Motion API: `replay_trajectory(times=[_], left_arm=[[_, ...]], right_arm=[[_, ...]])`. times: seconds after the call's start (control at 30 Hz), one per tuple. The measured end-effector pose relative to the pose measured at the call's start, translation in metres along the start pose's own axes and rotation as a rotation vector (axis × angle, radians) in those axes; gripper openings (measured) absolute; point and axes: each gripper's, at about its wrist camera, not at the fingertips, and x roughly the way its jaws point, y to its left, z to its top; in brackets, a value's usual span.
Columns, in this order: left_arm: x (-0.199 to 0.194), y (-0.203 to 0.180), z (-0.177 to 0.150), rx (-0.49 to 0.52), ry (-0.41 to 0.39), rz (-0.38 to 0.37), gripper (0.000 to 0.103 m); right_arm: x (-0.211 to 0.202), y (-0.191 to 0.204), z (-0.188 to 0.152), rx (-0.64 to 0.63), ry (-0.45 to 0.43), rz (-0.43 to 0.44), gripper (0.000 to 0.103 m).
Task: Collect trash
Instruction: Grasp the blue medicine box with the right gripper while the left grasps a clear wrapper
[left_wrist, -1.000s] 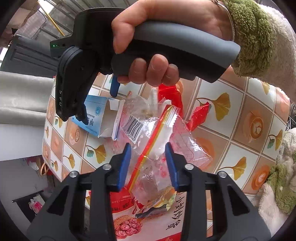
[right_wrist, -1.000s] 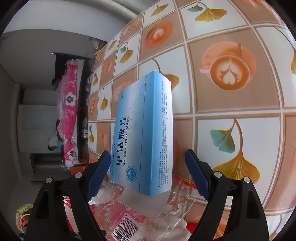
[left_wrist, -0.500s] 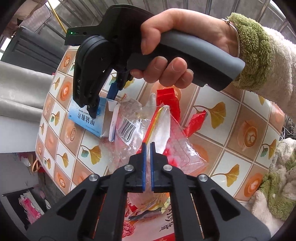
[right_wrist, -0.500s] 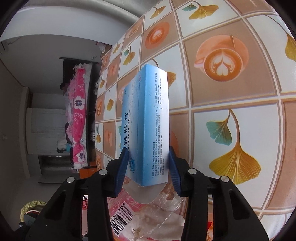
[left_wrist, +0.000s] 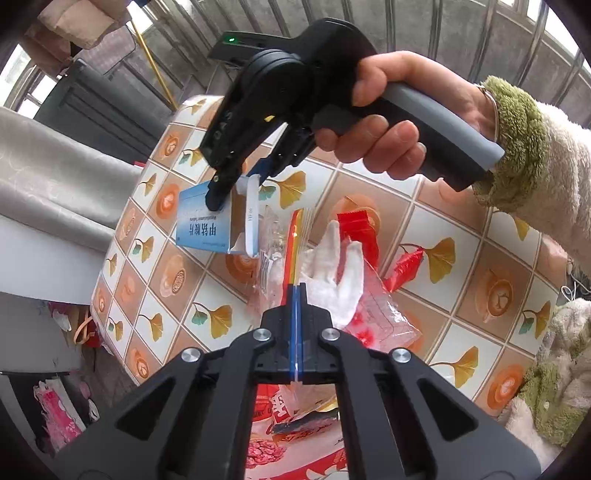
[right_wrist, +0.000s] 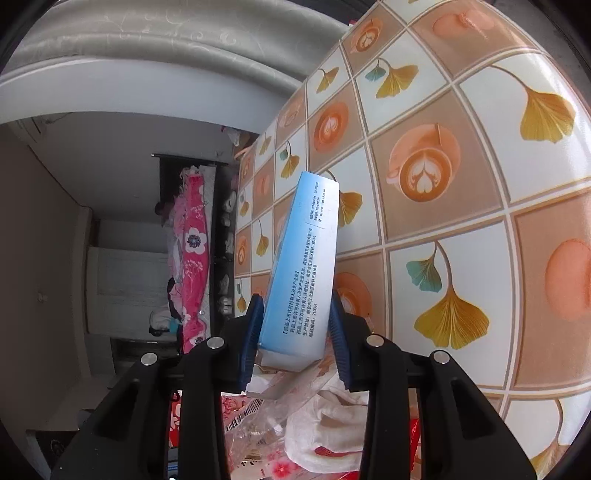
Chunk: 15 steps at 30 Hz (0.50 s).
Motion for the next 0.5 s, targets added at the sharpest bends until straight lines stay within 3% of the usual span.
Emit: replay_trajectory(times=[0.5], left_arm=[[-0.037, 0.034, -0.007, -0.135, -0.183, 0.055, 0.0]], right_arm=[[-0.081, -0.001, -0.014, 0.046, -0.17, 0.048, 0.034]])
